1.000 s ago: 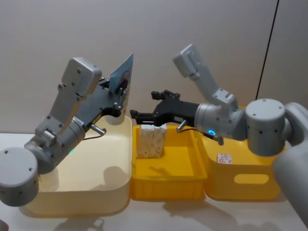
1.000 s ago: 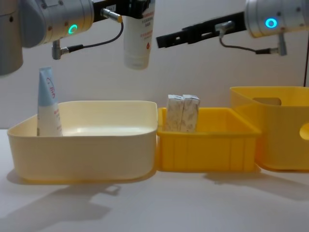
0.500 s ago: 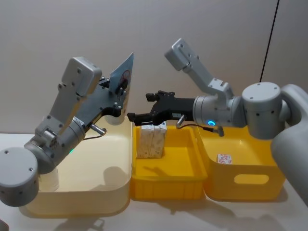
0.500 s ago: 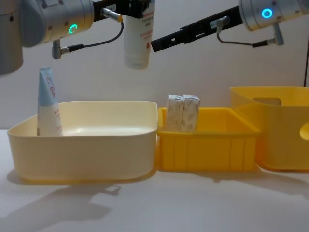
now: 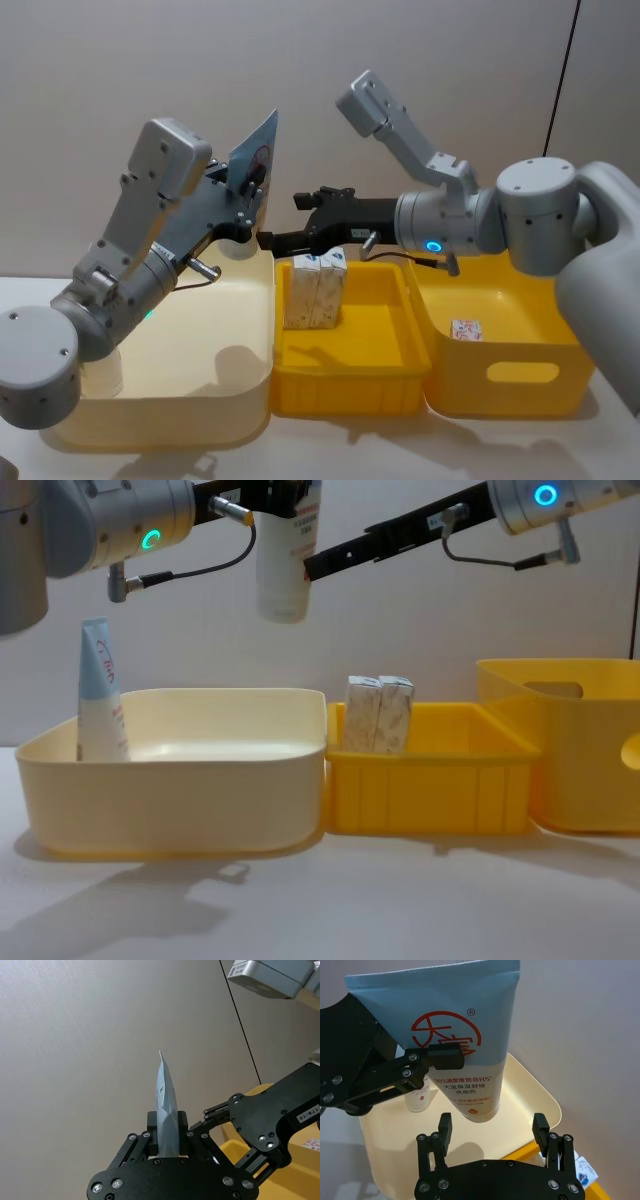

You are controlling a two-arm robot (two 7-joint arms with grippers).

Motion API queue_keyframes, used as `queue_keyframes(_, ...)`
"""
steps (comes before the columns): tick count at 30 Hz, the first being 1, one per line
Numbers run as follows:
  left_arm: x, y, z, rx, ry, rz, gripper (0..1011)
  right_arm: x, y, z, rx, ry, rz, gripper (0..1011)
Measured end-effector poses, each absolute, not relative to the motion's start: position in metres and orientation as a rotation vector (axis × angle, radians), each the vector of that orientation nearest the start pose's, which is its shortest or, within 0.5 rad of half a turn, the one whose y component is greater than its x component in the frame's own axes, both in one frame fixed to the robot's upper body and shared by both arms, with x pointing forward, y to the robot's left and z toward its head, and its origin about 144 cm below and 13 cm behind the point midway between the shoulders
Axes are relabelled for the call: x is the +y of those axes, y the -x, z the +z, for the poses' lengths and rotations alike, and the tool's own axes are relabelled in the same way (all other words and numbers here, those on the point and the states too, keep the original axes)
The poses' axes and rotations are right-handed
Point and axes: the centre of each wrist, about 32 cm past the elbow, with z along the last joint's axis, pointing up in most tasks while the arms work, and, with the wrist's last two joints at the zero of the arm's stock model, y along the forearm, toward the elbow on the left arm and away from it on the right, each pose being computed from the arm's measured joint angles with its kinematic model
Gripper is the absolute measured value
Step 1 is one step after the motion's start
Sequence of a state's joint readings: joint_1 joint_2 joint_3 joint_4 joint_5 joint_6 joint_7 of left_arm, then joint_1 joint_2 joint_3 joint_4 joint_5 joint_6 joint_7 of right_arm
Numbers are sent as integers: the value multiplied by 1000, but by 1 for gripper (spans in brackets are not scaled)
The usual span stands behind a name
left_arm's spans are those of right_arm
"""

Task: Bimanual collaborative sorting of washing and personal care products

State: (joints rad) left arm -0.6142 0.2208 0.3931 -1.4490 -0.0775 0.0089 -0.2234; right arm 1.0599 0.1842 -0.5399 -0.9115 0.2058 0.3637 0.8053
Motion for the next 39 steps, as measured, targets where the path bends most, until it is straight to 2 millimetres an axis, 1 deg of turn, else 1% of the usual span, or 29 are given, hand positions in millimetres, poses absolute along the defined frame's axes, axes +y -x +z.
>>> queue_keyframes(15,180,-582,1323,-518,51,1014,217,-176,-687,1377,-66,344,-561,1001)
queue_keyframes(25,180,-582,1323,-519,51,1015,217,-162,-691,1370,-76,323,-574,1001)
queue_keyframes(37,180,-582,1323,-518,51,1014,217,-149,-694,1367,-79,309,-571,1001)
queue_keyframes(39,180,-582,1323,-518,51,1014,217,-148,-694,1366,-79,308,-570,978)
